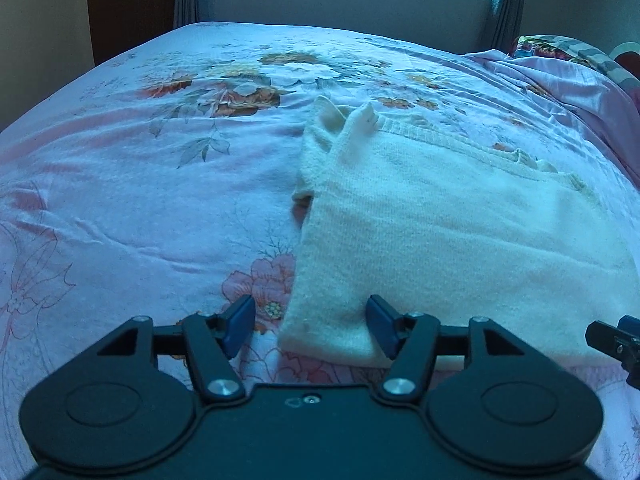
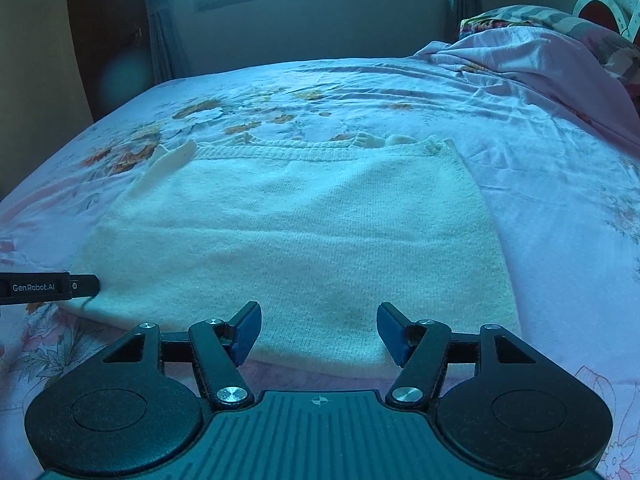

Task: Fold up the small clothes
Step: 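Open both grippers and press the folded sweater flat, then grasp the end of the folded sweater with the left gripper and lift it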

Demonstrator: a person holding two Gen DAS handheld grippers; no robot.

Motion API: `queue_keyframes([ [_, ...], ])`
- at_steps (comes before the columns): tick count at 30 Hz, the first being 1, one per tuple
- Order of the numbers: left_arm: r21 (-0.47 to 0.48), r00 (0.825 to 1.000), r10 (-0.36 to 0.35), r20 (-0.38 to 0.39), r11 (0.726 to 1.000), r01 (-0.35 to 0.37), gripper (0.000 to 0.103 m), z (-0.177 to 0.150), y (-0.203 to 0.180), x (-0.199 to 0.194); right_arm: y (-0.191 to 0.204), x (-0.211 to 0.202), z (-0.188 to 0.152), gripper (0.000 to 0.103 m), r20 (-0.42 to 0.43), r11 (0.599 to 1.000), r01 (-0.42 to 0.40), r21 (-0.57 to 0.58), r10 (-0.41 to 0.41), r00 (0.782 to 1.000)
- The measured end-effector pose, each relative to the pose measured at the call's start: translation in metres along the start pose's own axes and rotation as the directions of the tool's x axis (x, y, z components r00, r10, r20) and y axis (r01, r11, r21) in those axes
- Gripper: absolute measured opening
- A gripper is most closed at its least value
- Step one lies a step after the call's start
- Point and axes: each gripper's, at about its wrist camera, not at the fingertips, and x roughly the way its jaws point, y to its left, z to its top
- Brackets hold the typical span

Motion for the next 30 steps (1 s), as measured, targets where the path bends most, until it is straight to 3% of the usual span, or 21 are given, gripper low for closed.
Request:
queue_keyframes([
  [13, -0.088, 0.991, -0.133, -0.029, 0.988, 0.130, 0.061, 0.036, 0.011, 0.024, 0.007, 0.009, 0.014, 0.064, 0.018, 0.998, -0.061, 0.003, 0.061, 0.998],
  [17, -0.145, 0.978, -0.201, -0.059, 0.971, 0.191, 0.061, 0.045, 0.019, 0.045, 0.008, 0.016, 0.017, 0.064, 0.017, 0.997, -0.075, -0.002, 0.075, 0.997],
  [24, -0.217, 0.952, -0.303, -0.044, 0.933, 0.287, 0.060, 0.057, 0.033, 0.073, 0.008, 0.032, 0.024, 0.064, 0.025, 0.995, -0.096, -0.002, 0.096, 0.995],
  [29, -0.239, 0.938, -0.345, -0.023, 0.913, 0.330, 0.051, 0.066, 0.033, 0.090, 0.009, 0.045, 0.033, 0.064, 0.036, 0.995, -0.102, -0.010, 0.103, 0.994],
  [30, -0.244, 0.936, -0.351, -0.018, 0.910, 0.336, 0.044, 0.068, 0.033, 0.092, 0.010, 0.048, 0.035, 0.064, 0.037, 0.995, -0.097, -0.018, 0.098, 0.995],
])
